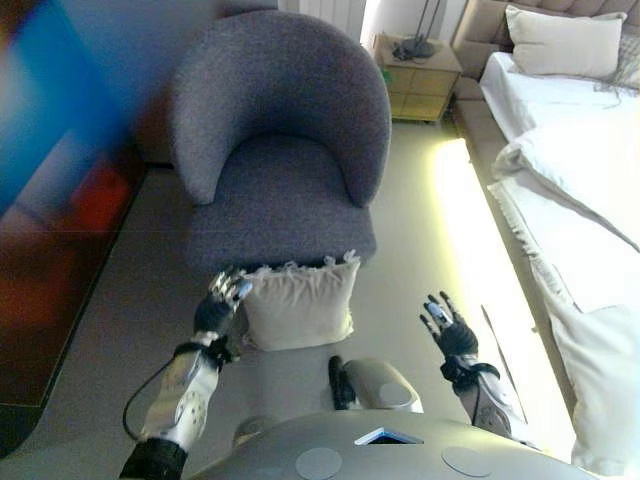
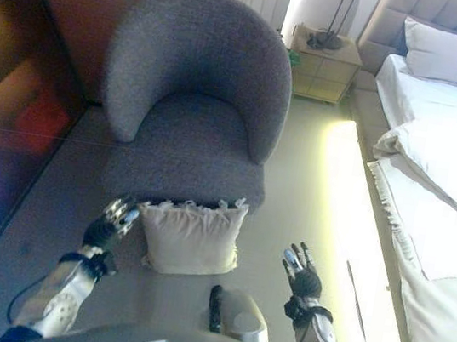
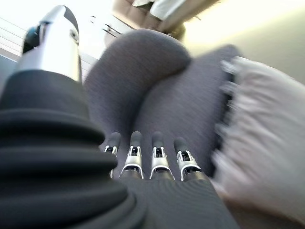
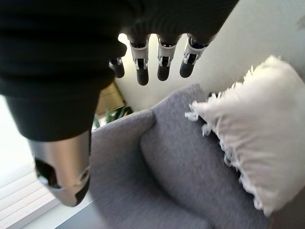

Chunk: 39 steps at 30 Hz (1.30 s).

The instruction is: Pick up the cushion and take it to the sofa

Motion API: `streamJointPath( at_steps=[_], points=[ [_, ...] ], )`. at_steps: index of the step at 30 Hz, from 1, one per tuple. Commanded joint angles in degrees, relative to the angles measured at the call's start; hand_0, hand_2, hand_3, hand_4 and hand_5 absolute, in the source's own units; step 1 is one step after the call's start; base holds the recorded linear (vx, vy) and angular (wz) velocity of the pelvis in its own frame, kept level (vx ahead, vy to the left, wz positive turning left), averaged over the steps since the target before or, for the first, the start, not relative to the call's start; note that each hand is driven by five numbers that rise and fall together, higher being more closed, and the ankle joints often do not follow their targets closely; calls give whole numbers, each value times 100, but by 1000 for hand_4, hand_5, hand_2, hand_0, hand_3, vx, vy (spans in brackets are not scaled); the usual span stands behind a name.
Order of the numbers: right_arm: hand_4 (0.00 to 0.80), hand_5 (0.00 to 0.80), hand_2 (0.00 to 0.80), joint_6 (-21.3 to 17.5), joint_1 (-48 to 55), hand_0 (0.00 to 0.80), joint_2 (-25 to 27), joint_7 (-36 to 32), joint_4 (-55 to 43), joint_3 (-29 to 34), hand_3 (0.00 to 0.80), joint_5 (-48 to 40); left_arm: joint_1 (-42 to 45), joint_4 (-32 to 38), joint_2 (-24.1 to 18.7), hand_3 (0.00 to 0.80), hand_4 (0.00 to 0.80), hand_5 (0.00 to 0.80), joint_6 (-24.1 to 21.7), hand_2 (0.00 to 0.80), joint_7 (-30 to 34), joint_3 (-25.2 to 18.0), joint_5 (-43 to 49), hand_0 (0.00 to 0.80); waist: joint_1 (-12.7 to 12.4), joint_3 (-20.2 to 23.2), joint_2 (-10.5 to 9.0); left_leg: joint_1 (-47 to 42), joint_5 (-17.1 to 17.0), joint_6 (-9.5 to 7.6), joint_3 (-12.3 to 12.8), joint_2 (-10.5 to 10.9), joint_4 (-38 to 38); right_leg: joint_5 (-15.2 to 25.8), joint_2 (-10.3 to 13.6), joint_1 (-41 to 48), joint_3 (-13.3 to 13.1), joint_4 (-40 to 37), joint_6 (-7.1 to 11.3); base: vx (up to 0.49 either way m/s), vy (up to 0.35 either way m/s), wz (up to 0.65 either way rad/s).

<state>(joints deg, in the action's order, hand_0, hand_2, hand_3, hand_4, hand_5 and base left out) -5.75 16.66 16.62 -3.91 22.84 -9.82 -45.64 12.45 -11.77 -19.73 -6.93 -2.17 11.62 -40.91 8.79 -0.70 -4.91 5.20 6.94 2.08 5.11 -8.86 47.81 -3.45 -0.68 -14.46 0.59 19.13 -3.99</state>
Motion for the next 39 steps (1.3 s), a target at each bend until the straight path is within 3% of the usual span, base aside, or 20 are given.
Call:
streamJointPath(
  at_steps=[1, 4, 7, 10, 16, 23, 28, 30, 32, 36, 39],
  points=[
    [0, 0, 0, -352, -156, 0, 214, -231, -292, 38, 0, 3, -246, 474, -33, 0, 0, 0, -302, 0, -236, -28, -144, 0, -26, -271, -278, 530, -722, -156, 56, 258, 197, 578, 116, 829, -68, -1138, 420, 272, -73, -42],
    [0, 0, 0, -287, -101, 0, 320, -234, -446, 109, 0, -62, -150, 561, -109, 0, 0, 0, -267, 0, -242, -171, -236, 0, -160, -381, -334, 760, -781, -191, 22, 209, -682, 371, 59, 965, -215, -1072, 461, 217, 5, -58],
    [0, 0, 0, -289, 106, 0, 308, -279, -595, 239, 0, -85, -11, 671, -167, 0, 0, 0, -247, 0, -162, -302, -345, 0, -159, -331, -274, 640, -1045, -54, -175, 101, -1783, 199, 22, 1019, -414, -1044, 544, 192, 100, -85],
    [0, 0, 0, -312, 361, 0, 226, -339, -628, 393, 0, 31, 54, 661, -146, 0, 0, 0, -273, 0, -147, -324, -382, 0, -40, -280, -143, 218, -1012, 92, -243, -35, -2608, 61, 57, 1014, -525, -976, 650, 187, 116, -77],
    [0, 0, 0, -352, 450, 0, 246, -503, -725, 524, 0, -42, 135, 547, -128, 0, 0, 0, -384, 0, -81, -348, -460, 0, 109, -271, 98, -396, -899, 292, -33, -187, -3427, -41, 141, 915, -417, -869, 766, 116, 58, 8],
    [0, 0, 0, -363, 475, 0, 249, -408, -856, 504, 0, -86, 106, 560, -211, 0, 0, 0, -454, 0, -58, -294, -494, 0, 151, -326, 182, -503, -649, 301, 144, -110, -3706, -45, 246, 904, -343, -889, 850, 25, 10, 6],
    [0, 0, 0, -409, 374, 0, 275, -449, -842, 378, 0, 19, 196, 606, -220, 0, 0, 0, -555, 0, -175, -200, -473, 0, 49, -345, 185, -464, -741, 342, 123, -153, -3611, -61, 214, 1012, -210, -1018, 778, -2, -40, -1],
    [0, 0, 0, -476, 303, 0, 315, -457, -870, 304, 0, 13, 221, 628, -232, 0, 0, 0, -534, 0, -190, -209, -474, 0, -47, -396, 185, -274, -812, 367, -13, -143, -3370, -94, 206, 1043, -153, -1027, 735, -30, -72, 4],
    [0, 0, 0, -504, 218, 0, 343, -537, -863, 235, 0, 139, 291, 604, -209, 0, 0, 0, -550, 0, -237, -240, -460, 0, -146, -435, 189, -221, -720, 347, -4, -104, -3289, -137, 259, 1066, 28, -988, 734, -5, -38, -2],
    [0, 0, 0, -523, -30, 0, 417, -551, -847, 87, 0, 291, 379, 421, -205, 0, 0, 0, -637, 0, -237, -255, -178, 0, -277, -474, 269, -295, -537, 296, 352, 4, -3512, -150, 399, 1072, 443, -963, 771, 3, 28, -13],
    [0, 0, 0, -595, -151, 0, 422, -402, -886, 82, 0, 297, 188, 353, -283, 0, 0, 0, -603, 0, -163, -263, -136, 0, -240, -547, 288, -198, -319, 216, 703, 107, -3375, -125, 525, 944, 596, -852, 808, -117, 50, 19]
  ],
)
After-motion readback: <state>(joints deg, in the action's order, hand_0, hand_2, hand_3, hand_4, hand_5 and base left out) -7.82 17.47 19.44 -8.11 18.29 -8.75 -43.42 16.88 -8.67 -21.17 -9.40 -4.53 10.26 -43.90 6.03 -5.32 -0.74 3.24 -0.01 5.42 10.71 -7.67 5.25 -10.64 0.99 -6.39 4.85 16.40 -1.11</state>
